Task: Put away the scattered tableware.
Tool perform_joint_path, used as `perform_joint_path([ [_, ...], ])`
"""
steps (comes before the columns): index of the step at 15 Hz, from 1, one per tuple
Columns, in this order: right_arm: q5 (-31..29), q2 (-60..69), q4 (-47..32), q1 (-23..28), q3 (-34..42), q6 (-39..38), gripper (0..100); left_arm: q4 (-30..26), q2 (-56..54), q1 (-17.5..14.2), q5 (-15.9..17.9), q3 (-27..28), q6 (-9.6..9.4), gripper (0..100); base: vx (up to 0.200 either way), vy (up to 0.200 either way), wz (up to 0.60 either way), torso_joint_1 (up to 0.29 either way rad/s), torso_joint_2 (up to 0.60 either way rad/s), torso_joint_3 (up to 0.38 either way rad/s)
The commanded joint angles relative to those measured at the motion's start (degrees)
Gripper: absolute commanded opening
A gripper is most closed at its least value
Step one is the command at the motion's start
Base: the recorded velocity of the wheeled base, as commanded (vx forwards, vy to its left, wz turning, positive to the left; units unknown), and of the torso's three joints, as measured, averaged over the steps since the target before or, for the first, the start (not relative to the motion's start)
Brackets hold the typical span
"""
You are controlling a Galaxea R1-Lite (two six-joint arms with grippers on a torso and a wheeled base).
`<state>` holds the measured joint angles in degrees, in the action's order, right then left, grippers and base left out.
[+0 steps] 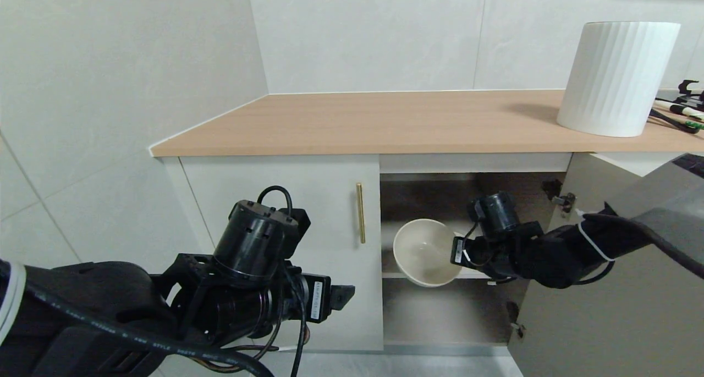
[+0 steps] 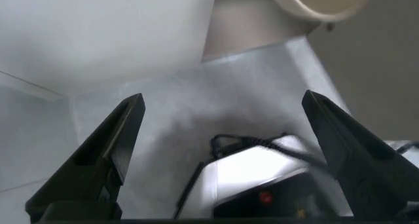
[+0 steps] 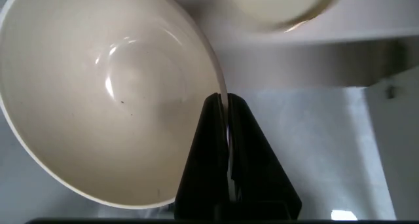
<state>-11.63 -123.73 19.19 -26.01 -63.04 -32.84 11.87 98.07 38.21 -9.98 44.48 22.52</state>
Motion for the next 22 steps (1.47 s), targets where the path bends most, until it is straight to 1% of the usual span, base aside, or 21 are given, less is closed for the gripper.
perform_joint_path([
  [1,-2.4,-7.2,1.1,4.2,-5.2,-2.5,0,0.3,-0.4,-0.1,0.0,0.1,0.25,100,0.000,0.000,0.00,0.000,0.00,0.000],
  [4,-3.0,-10.8,1.2,7.8,-10.3,-4.6,0,0.4,-0.4,-0.1,0.0,0.1,0.34,100,0.000,0.000,0.00,0.000,0.00,0.000],
  [7,-3.6,-13.7,1.2,9.8,-13.6,-4.9,0,1.0,-0.4,-0.6,0.0,0.1,0.51,100,0.000,0.000,0.00,0.000,0.00,0.000],
  [8,-4.8,-16.5,0.9,11.2,-16.9,-4.8,0,1.3,-0.4,-0.6,0.0,0.1,0.86,100,0.000,0.000,0.00,0.000,0.00,0.000],
  [18,-4.9,-18.2,0.7,10.8,-18.9,-4.6,0,1.6,-0.3,-0.9,0.0,0.1,0.95,100,0.000,0.000,0.00,0.000,0.00,0.000],
  [19,-4.9,-18.2,0.7,10.8,-18.9,-4.6,100,1.7,-0.3,-1.0,0.0,0.1,0.95,100,0.000,0.000,0.00,0.000,0.00,0.000],
  [22,-4.9,-18.1,0.7,10.5,-18.7,-4.6,100,1.7,-0.3,-1.0,0.0,0.1,0.95,100,0.000,0.000,0.00,0.000,0.00,0.000],
])
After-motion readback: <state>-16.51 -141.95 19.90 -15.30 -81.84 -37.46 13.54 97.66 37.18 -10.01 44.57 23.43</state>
